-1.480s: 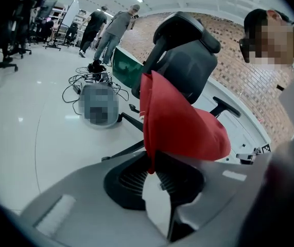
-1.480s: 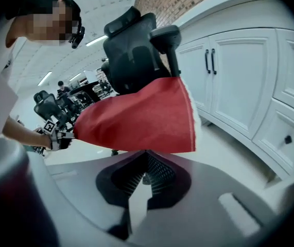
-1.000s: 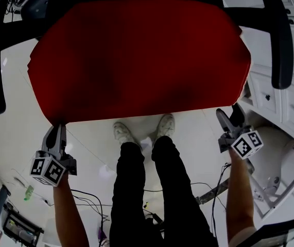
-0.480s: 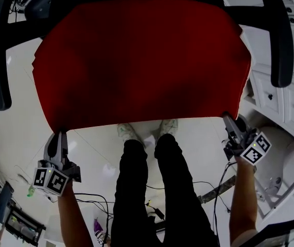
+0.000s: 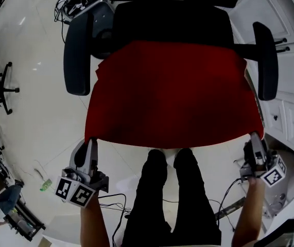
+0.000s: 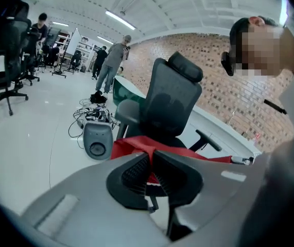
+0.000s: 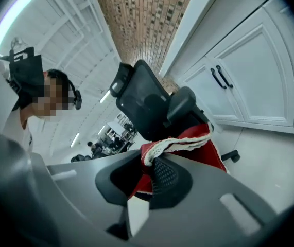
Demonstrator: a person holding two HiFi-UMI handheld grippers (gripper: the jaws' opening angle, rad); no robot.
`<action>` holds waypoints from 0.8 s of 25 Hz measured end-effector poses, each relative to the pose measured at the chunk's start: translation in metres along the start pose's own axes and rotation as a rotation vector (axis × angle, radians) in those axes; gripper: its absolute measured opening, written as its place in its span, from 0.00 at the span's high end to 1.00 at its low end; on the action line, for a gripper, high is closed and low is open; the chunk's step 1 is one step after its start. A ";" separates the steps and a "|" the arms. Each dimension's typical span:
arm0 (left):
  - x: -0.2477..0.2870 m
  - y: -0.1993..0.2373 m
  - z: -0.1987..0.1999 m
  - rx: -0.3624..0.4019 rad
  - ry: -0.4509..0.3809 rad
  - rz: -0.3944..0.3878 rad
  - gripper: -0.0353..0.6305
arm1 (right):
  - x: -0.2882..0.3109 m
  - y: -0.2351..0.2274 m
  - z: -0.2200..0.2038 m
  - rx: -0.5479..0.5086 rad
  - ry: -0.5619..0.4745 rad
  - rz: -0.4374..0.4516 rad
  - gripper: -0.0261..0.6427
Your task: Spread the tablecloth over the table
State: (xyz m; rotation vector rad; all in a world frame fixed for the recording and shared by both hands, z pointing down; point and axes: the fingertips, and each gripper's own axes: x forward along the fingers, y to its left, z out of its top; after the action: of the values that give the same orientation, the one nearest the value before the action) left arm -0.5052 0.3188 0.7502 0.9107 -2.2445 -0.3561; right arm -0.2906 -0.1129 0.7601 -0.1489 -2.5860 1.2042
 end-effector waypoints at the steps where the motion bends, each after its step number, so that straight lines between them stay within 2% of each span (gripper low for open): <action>1: -0.005 -0.004 0.019 0.001 -0.033 -0.002 0.92 | 0.003 0.007 0.018 0.014 -0.046 0.006 0.93; 4: -0.024 -0.022 0.074 0.021 -0.097 -0.014 0.92 | 0.009 0.038 0.070 0.038 -0.134 0.044 0.93; 8: -0.056 -0.053 0.154 0.022 -0.180 -0.034 0.92 | 0.006 0.093 0.139 0.013 -0.190 0.066 0.93; 13: -0.098 -0.094 0.255 0.032 -0.306 -0.056 0.92 | -0.008 0.174 0.227 -0.021 -0.316 0.137 0.93; 16: -0.126 -0.123 0.300 0.092 -0.356 -0.058 0.92 | -0.020 0.218 0.263 -0.050 -0.363 0.170 0.93; 20: -0.168 -0.161 0.343 0.171 -0.403 -0.064 0.92 | -0.047 0.268 0.294 -0.134 -0.409 0.169 0.93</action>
State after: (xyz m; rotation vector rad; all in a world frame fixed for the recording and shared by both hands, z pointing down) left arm -0.5688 0.3195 0.3409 1.0784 -2.6498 -0.4110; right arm -0.3400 -0.1647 0.3658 -0.1663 -3.0661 1.2234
